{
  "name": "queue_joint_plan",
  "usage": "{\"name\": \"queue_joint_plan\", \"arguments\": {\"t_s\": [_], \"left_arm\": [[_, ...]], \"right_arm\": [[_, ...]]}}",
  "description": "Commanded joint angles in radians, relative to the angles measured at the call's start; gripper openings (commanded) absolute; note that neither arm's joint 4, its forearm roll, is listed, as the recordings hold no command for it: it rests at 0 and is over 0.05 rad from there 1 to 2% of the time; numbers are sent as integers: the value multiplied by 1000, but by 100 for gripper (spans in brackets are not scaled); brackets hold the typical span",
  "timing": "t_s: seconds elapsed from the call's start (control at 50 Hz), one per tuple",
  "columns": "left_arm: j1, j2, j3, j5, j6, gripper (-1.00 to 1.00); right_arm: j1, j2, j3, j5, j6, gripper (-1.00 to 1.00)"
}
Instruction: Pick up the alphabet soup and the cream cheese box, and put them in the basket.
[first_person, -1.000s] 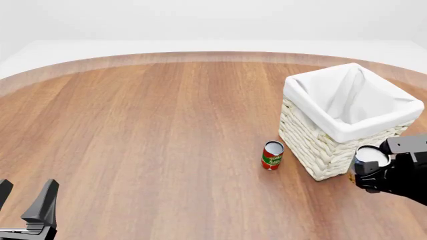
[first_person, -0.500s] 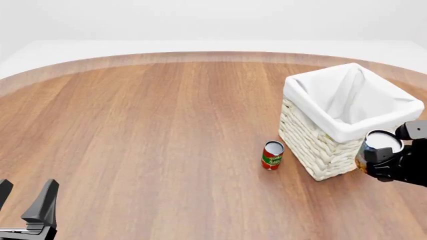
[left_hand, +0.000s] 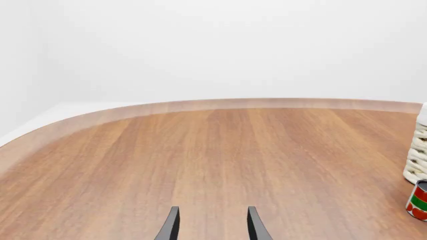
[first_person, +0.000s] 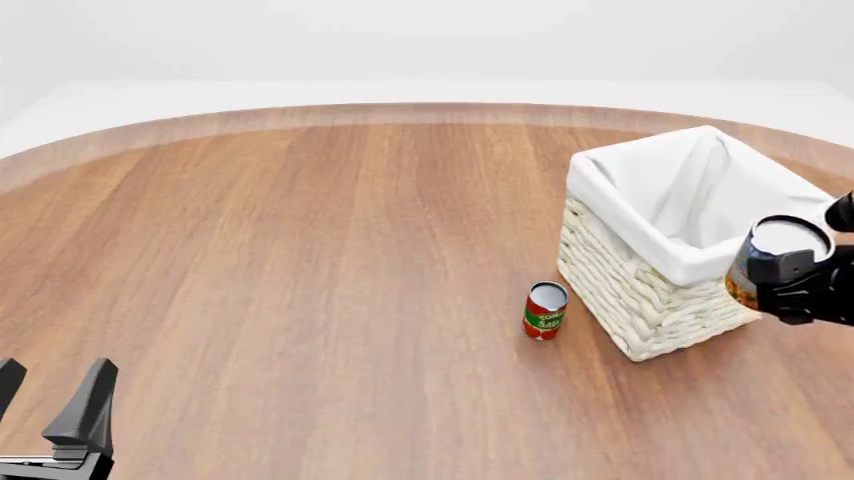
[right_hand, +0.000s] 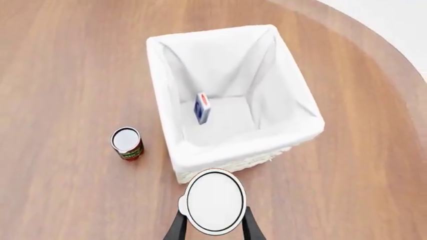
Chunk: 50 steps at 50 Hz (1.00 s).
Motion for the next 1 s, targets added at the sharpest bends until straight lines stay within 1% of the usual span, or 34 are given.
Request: {"name": "queue_joint_plan", "arguments": {"t_s": [0.02, 0.26, 0.4, 0.46, 0.6, 0.78, 1.0], "left_arm": [[0, 0, 0, 0, 0, 100], [0, 0, 0, 0, 0, 100], [0, 0, 0, 0, 0, 100], [0, 0, 0, 0, 0, 100], [0, 0, 0, 0, 0, 100], [0, 0, 0, 0, 0, 100], [0, 0, 0, 0, 0, 100]], "right_arm": [[6, 8, -79, 29, 16, -100], [8, 44, -145, 39, 11, -100], [7, 76, -175, 28, 16, -100], [20, 83, -199, 36, 25, -100], [21, 118, -249, 42, 17, -100], [18, 194, -292, 19, 4, -100], [21, 286, -315, -23, -17, -100]]}}
